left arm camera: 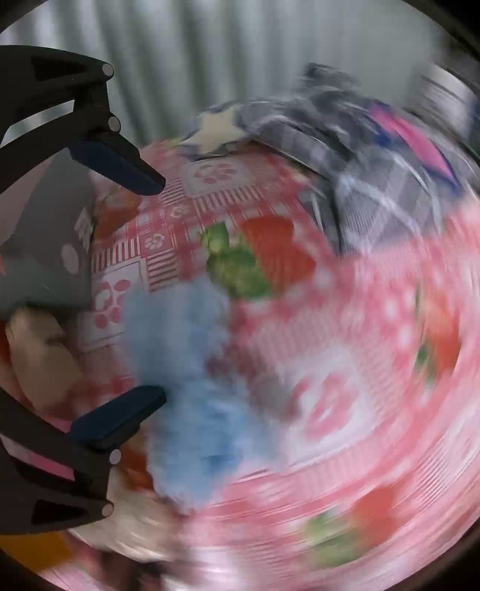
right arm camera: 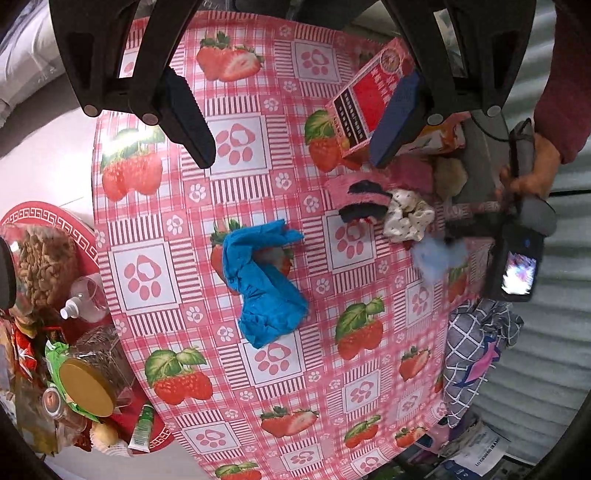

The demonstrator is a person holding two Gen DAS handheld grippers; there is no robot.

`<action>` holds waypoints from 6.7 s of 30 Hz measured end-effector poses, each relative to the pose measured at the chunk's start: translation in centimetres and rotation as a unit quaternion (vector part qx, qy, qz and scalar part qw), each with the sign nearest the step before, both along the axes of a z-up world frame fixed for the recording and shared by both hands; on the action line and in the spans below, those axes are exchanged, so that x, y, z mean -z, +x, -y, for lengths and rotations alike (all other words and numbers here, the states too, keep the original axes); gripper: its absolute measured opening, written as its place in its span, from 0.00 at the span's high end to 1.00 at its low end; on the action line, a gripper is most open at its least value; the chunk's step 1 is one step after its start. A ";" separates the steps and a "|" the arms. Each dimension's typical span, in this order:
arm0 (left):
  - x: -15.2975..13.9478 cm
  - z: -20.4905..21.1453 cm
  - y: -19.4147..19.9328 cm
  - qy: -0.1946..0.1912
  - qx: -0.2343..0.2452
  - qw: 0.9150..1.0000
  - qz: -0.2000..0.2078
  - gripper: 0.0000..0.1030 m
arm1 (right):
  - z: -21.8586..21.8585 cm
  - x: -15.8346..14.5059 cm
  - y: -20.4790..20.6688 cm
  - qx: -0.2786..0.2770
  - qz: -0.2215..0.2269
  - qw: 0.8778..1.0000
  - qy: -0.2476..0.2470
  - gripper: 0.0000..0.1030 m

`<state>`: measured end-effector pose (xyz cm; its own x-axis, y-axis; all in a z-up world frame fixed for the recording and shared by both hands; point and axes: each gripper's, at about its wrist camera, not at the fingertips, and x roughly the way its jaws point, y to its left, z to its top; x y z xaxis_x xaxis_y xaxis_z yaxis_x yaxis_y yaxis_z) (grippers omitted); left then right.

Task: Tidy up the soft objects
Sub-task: 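Move both tools toward the light blue fluffy cloth and blue sock, then grasp the light blue fluffy cloth with the left tool while the right grasps the blue sock, then carry the fluffy cloth and blue sock with both tools over the white box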

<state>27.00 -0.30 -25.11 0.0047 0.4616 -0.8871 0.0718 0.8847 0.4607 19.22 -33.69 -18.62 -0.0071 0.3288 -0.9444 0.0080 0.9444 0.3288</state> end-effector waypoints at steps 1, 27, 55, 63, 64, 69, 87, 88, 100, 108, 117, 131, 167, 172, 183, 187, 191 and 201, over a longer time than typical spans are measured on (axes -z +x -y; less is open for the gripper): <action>-0.6 -0.9 0.4 -0.027 -0.028 0.999 0.009 0.00 | 0.0 0.2 0.3 -0.001 0.000 1.000 0.001 0.16; 2.1 3.0 0.8 -0.075 0.053 0.996 -0.002 0.00 | -3.5 11.8 8.3 -0.048 -0.023 0.995 -0.090 0.16; -4.0 5.8 0.8 -0.163 0.024 0.985 0.058 0.76 | -4.0 7.6 7.9 -0.039 0.024 0.999 -0.028 0.73; -6.4 6.2 -1.1 -0.185 0.036 0.979 0.084 0.76 | -1.8 5.7 6.2 -0.019 0.031 0.999 -0.021 0.73; -6.9 6.3 -1.2 -0.189 0.039 0.977 0.087 0.76 | -1.7 5.5 6.1 -0.015 0.030 0.999 -0.020 0.73; -9.0 9.0 -2.1 -0.217 0.060 0.969 0.105 0.76 | -1.5 4.6 5.0 0.004 0.035 0.999 -0.016 0.73; -13.1 19.0 -8.7 -0.283 0.146 0.942 0.107 0.76 | 0.8 0.6 -3.6 0.042 0.044 0.998 0.011 0.73; -13.4 19.4 -9.0 -0.285 0.151 0.941 0.109 0.76 | 0.9 0.4 -4.2 0.044 0.045 0.998 0.008 0.73; -16.5 25.2 -15.9 -0.312 0.254 0.911 0.095 0.76 | 3.1 -1.7 -9.9 0.072 0.050 0.996 -0.018 0.73; -17.4 26.1 -21.5 -0.325 0.305 0.892 0.074 0.76 | 3.3 -2.0 -13.9 0.089 0.041 0.995 -0.024 0.73; -17.5 24.9 -27.4 -0.323 0.335 0.883 0.058 0.76 | 1.7 -1.7 -17.8 0.090 0.031 0.995 -0.021 0.73; -16.7 16.6 -31.7 -0.308 0.253 0.913 0.083 0.76 | -5.9 -1.7 -21.2 -0.005 0.028 1.000 -0.008 0.73; -16.9 -9.6 -35.7 -0.237 -0.145 0.931 0.235 0.76 | -30.5 -6.4 -18.9 -0.330 0.070 0.941 0.012 0.73; -16.1 -11.5 -36.3 -0.229 -0.180 0.927 0.236 0.76 | -33.7 -6.7 -18.5 -0.358 0.075 0.931 0.013 0.73; -14.4 -13.2 -36.8 -0.222 -0.224 0.922 0.225 0.76 | -37.7 -6.6 -17.6 -0.379 0.078 0.922 0.017 0.73; -14.1 -13.4 -36.8 -0.219 -0.229 0.922 0.223 0.76 | -38.3 -6.4 -17.3 -0.377 0.073 0.923 0.019 0.73; -13.8 -13.6 -36.8 -0.216 -0.234 0.922 0.219 0.76 | -38.8 -6.4 -17.1 -0.379 0.072 0.922 0.020 0.73; -13.0 -14.2 -36.7 -0.213 -0.245 0.922 0.212 0.76 | -40.1 -6.2 -16.9 -0.386 0.072 0.919 0.023 0.73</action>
<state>-9.71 13.93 -12.08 0.2763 0.1098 -0.9548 -0.4904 0.8705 -0.0418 2.35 6.38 -12.42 -0.1309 0.3174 -0.9392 -0.7062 0.6351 0.3131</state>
